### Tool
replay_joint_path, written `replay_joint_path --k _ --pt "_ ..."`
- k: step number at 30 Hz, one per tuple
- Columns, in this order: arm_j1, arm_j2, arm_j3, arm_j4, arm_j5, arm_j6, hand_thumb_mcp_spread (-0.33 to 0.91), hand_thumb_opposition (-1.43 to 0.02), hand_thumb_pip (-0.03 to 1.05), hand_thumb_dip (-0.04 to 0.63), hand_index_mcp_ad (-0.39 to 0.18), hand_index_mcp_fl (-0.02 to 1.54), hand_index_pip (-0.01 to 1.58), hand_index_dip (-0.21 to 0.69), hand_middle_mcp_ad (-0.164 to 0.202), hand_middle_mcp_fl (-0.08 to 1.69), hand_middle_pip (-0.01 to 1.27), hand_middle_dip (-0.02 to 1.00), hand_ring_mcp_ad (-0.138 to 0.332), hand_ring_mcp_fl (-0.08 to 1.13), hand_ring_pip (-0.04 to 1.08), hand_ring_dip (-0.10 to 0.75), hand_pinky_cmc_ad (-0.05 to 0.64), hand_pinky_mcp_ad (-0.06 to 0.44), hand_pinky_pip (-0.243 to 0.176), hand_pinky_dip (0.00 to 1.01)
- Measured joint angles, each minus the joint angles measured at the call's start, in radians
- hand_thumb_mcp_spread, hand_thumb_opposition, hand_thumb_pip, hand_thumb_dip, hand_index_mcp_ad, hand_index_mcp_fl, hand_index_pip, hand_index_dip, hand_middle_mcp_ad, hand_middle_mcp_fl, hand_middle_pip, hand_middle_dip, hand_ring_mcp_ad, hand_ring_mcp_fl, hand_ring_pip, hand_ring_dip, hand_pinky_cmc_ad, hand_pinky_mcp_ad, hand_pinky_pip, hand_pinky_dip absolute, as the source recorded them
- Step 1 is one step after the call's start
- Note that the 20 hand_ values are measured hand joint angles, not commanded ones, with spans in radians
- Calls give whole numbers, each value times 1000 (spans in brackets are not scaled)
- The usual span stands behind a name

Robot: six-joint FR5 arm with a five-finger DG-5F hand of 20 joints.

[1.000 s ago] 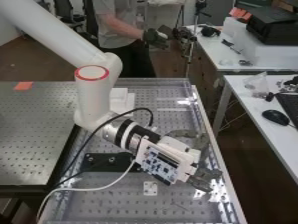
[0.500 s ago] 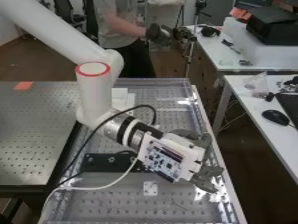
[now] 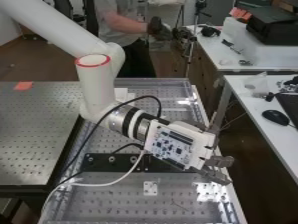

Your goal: Grab the chopstick and place it in the clear container

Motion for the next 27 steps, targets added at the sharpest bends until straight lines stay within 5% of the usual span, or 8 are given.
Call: replay_joint_path --k 17,27 --pt "30 115 38 -117 14 -158 705 -1124 445 265 -101 1525 24 412 37 1408 290 508 101 674 113 372 443 227 0 180" --pt "114 274 -64 -138 68 -224 689 -1124 445 265 -117 1525 24 412 38 1431 290 508 103 686 113 372 443 232 17 176"
